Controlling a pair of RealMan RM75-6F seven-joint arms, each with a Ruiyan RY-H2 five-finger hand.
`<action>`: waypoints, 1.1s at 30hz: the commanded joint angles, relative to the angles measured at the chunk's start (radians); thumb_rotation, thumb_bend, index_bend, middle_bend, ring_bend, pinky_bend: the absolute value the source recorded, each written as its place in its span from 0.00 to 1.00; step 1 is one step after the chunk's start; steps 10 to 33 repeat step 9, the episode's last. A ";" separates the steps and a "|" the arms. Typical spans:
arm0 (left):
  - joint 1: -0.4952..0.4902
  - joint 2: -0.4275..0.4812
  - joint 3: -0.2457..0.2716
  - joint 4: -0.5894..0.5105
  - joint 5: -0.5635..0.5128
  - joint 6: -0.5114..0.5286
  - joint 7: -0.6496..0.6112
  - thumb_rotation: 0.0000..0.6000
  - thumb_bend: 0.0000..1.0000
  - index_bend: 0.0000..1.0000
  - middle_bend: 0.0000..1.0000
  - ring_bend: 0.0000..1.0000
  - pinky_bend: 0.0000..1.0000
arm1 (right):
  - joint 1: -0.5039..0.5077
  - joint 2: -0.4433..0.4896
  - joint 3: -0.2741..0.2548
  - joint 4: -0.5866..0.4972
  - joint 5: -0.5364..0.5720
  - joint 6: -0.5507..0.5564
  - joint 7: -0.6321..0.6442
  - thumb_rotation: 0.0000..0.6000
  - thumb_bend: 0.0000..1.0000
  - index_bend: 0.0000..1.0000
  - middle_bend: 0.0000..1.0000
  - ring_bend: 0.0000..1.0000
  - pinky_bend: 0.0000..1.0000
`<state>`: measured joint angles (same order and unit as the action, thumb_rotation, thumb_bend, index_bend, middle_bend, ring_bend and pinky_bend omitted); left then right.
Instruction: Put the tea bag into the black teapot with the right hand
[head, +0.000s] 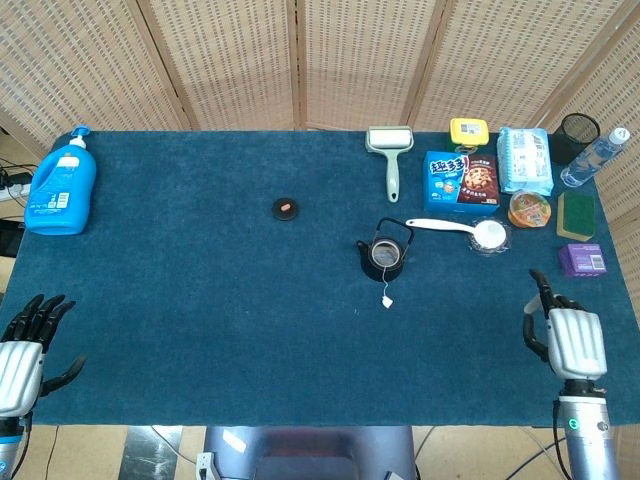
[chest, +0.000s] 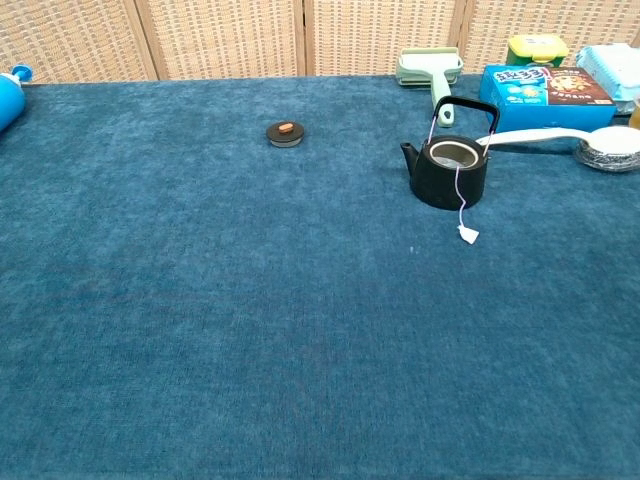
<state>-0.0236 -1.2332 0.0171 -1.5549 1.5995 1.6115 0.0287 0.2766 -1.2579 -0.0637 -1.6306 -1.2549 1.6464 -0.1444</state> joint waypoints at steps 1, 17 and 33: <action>0.005 -0.004 0.004 -0.001 -0.005 -0.003 0.002 1.00 0.29 0.14 0.12 0.03 0.14 | -0.049 -0.017 0.005 0.034 0.005 0.018 0.033 1.00 0.59 0.11 0.46 0.45 0.48; 0.007 -0.014 0.002 -0.001 -0.011 -0.013 0.008 1.00 0.29 0.14 0.12 0.03 0.14 | -0.107 -0.021 0.027 0.055 -0.018 0.027 0.058 1.00 0.59 0.16 0.46 0.45 0.47; 0.007 -0.014 0.002 -0.001 -0.011 -0.013 0.008 1.00 0.29 0.14 0.12 0.03 0.14 | -0.107 -0.021 0.027 0.055 -0.018 0.027 0.058 1.00 0.59 0.16 0.46 0.45 0.47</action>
